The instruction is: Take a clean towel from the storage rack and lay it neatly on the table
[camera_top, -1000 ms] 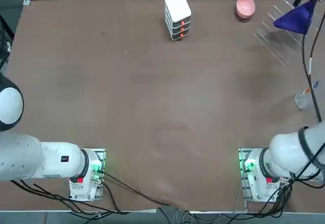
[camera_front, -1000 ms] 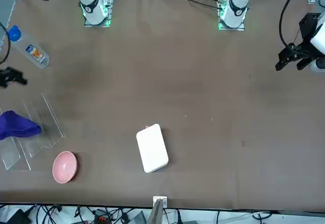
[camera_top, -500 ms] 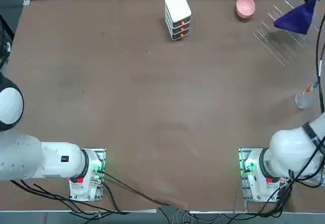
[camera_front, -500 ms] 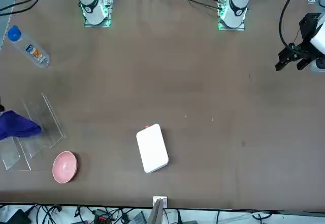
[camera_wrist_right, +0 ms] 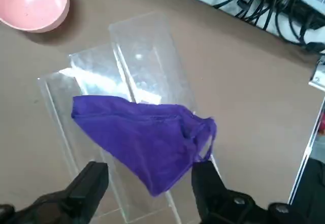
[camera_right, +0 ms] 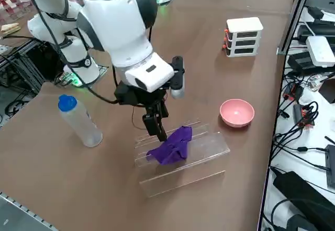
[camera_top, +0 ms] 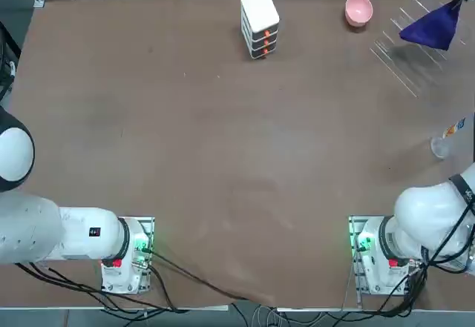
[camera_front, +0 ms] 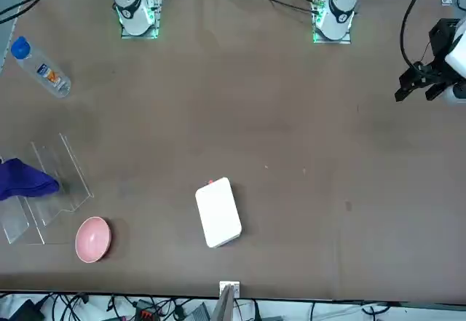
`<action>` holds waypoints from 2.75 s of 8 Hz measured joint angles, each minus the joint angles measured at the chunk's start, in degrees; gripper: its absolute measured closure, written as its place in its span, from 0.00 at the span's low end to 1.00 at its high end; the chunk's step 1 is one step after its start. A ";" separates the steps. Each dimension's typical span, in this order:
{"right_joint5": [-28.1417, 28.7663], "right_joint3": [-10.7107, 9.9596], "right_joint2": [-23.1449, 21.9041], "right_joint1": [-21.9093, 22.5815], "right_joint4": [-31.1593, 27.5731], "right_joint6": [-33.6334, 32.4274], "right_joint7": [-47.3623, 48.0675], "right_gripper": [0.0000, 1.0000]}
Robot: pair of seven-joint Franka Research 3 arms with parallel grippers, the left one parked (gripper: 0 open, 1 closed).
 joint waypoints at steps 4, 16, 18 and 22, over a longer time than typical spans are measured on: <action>4.69 0.06 2.36 -2.01 0.03 4.11 -5.52 0.00; 6.18 1.01 7.75 -2.43 0.37 14.38 -11.52 0.93; 6.29 1.57 7.47 -2.41 0.44 13.41 -11.41 0.95; 6.86 1.73 2.41 -2.01 1.82 0.97 -0.60 0.95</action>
